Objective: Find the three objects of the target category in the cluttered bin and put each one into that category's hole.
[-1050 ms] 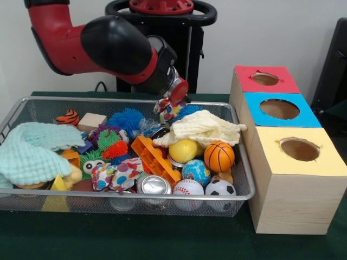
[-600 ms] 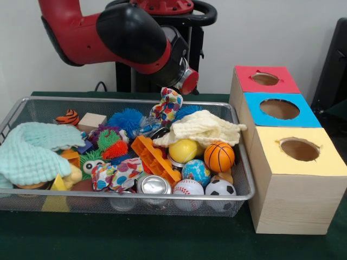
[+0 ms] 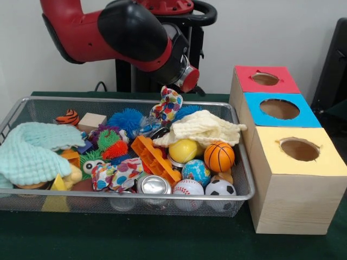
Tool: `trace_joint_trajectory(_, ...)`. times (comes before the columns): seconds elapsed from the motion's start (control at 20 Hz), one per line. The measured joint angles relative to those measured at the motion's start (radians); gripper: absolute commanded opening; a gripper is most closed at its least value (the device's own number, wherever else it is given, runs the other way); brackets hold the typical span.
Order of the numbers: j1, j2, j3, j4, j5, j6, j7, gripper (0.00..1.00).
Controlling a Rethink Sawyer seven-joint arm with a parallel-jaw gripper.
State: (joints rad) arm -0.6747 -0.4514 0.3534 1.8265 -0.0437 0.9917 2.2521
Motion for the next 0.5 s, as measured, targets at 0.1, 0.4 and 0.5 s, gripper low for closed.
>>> trace_joint_trajectory(0.1, 0.003, -0.003, 0.000, 0.000, -0.003, 0.000, 0.000, 1.00)
trace_joint_trajectory(0.4, 0.051, -0.025, -0.013, -0.014, -0.089, -0.032, 0.000, 1.00)
trace_joint_trajectory(0.5, 0.095, -0.037, -0.028, -0.030, -0.155, -0.084, 0.000, 1.00)
